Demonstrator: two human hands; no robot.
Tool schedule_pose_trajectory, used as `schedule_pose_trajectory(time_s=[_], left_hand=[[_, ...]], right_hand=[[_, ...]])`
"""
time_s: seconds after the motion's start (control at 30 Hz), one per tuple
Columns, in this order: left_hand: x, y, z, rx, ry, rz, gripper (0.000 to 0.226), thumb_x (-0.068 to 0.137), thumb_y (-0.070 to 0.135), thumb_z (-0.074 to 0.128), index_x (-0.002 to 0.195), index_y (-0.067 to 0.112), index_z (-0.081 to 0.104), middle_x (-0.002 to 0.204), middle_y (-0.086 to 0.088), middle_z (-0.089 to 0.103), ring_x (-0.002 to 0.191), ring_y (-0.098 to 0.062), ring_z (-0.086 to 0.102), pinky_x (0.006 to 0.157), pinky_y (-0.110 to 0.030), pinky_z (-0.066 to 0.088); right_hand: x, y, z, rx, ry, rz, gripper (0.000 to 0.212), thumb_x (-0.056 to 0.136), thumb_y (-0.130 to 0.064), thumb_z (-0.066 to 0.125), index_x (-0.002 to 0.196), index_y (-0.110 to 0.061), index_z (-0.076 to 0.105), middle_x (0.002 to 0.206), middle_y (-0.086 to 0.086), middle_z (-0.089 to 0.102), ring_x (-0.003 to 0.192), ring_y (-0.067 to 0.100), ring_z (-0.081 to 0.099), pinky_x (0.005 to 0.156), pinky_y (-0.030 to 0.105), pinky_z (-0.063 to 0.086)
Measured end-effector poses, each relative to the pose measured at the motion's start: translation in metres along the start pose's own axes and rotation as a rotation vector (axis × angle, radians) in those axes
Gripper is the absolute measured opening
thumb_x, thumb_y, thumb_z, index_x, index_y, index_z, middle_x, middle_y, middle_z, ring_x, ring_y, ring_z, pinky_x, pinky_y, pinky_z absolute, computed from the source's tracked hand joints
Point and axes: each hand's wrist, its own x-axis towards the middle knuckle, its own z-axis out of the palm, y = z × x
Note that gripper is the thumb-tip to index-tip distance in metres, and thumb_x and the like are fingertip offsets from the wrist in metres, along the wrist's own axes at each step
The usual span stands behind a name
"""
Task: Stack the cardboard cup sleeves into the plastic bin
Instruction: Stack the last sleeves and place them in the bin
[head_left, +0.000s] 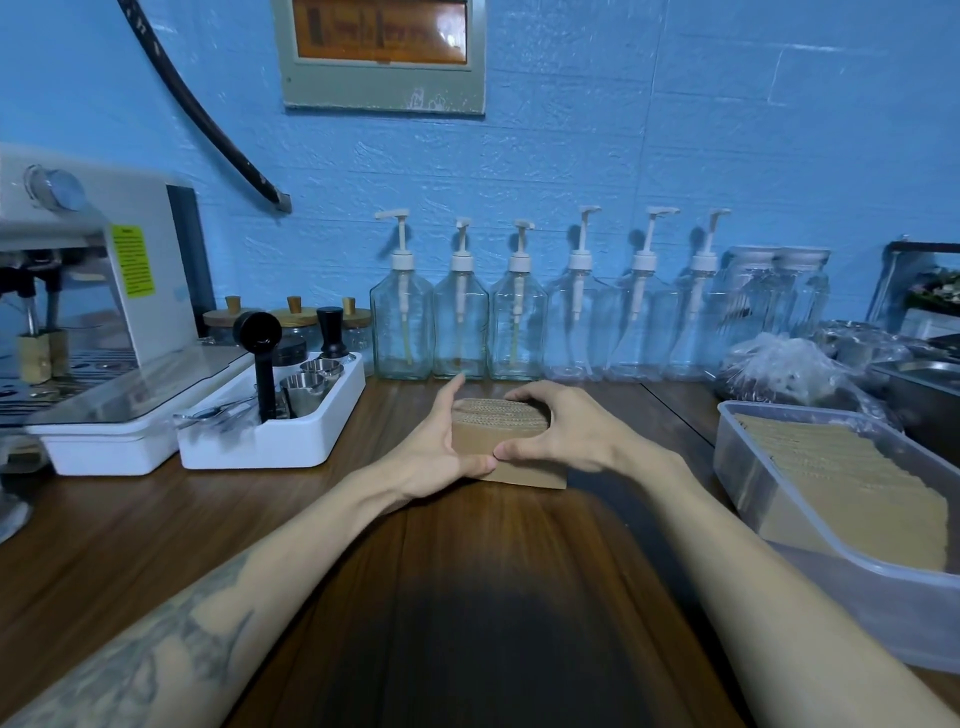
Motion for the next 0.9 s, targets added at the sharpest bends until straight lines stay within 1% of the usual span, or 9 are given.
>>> schedule_pose_trajectory(time_s=[0.07,0.13,0.2,0.27,0.33,0.53,0.67,0.73,0.9], left_hand=[[0.000,0.000,0.000,0.050,-0.014,-0.002,0.114,0.077,0.020,0.082,0.154,0.038,0.000,0.152,0.001,0.032,0.124,-0.001,0.047,0.090,-0.006,0.037],[-0.001,0.000,-0.001,0.072,-0.018,0.006,0.113,0.077,0.023,0.083,0.155,0.036,0.002,0.156,-0.003,0.030,0.131,-0.003,0.034,0.089,-0.002,0.033],[-0.001,0.000,-0.003,0.067,-0.015,0.003,0.113,0.075,0.024,0.084,0.155,0.035,0.005,0.153,-0.003,0.034,0.127,-0.003,0.042,0.086,-0.002,0.037],[-0.002,0.000,-0.004,0.056,-0.020,0.002,0.112,0.075,0.023,0.085,0.155,0.032,0.007,0.146,0.000,0.039,0.113,0.005,0.050,0.080,-0.002,0.042],[-0.004,0.000,-0.004,0.071,-0.033,0.011,0.109,0.076,0.020,0.084,0.155,0.027,0.008,0.141,0.006,0.040,0.107,0.011,0.048,0.077,0.002,0.041],[-0.017,0.006,0.001,0.113,-0.068,0.017,0.103,0.079,0.023,0.082,0.154,0.022,0.012,0.138,0.006,0.047,0.117,0.001,0.049,0.085,-0.003,0.041],[-0.033,0.014,0.007,0.120,-0.042,0.024,0.102,0.077,0.026,0.083,0.153,0.022,0.015,0.137,0.004,0.047,0.120,-0.006,0.050,0.091,-0.010,0.041],[-0.041,0.020,0.011,0.098,-0.039,0.032,0.102,0.076,0.026,0.084,0.153,0.021,0.017,0.130,0.006,0.049,0.115,-0.005,0.053,0.087,-0.008,0.043],[-0.061,0.039,0.025,0.062,-0.069,0.084,0.103,0.075,0.012,0.084,0.152,0.018,0.017,0.131,0.005,0.047,0.112,-0.004,0.055,0.086,-0.011,0.048]], right_hand=[[0.001,-0.001,0.000,-0.018,-0.027,0.011,0.076,0.065,-0.060,0.079,0.130,-0.026,0.057,0.114,-0.009,0.064,0.096,0.005,0.062,0.075,0.017,0.049],[0.001,-0.001,0.000,-0.020,-0.032,0.027,0.076,0.063,-0.062,0.078,0.127,-0.027,0.058,0.110,-0.009,0.066,0.092,0.001,0.062,0.071,0.018,0.050],[0.000,-0.002,0.000,-0.017,-0.027,0.040,0.077,0.061,-0.065,0.077,0.126,-0.028,0.058,0.108,-0.010,0.066,0.089,-0.001,0.062,0.068,0.017,0.048],[-0.001,-0.002,0.000,-0.015,-0.029,0.054,0.080,0.060,-0.066,0.076,0.126,-0.027,0.057,0.109,-0.009,0.066,0.089,0.002,0.062,0.069,0.019,0.050],[-0.002,-0.004,-0.001,-0.020,-0.033,0.068,0.080,0.059,-0.066,0.075,0.125,-0.026,0.057,0.109,-0.007,0.066,0.090,0.005,0.064,0.072,0.023,0.053],[-0.012,-0.012,-0.010,-0.080,-0.032,0.098,0.068,0.062,-0.063,0.075,0.115,-0.025,0.057,0.103,-0.005,0.067,0.088,0.010,0.065,0.077,0.036,0.058],[-0.033,-0.024,-0.013,-0.134,-0.029,0.111,0.066,0.065,-0.063,0.074,0.115,-0.024,0.056,0.103,-0.005,0.067,0.087,0.010,0.064,0.077,0.036,0.057],[-0.044,-0.031,-0.017,-0.167,-0.035,0.113,0.064,0.068,-0.062,0.074,0.116,-0.023,0.058,0.104,-0.003,0.068,0.089,0.012,0.064,0.079,0.037,0.056],[-0.077,-0.047,-0.039,-0.170,-0.012,0.119,0.060,0.071,-0.056,0.077,0.116,-0.020,0.060,0.106,-0.001,0.069,0.091,0.015,0.065,0.081,0.038,0.056]])
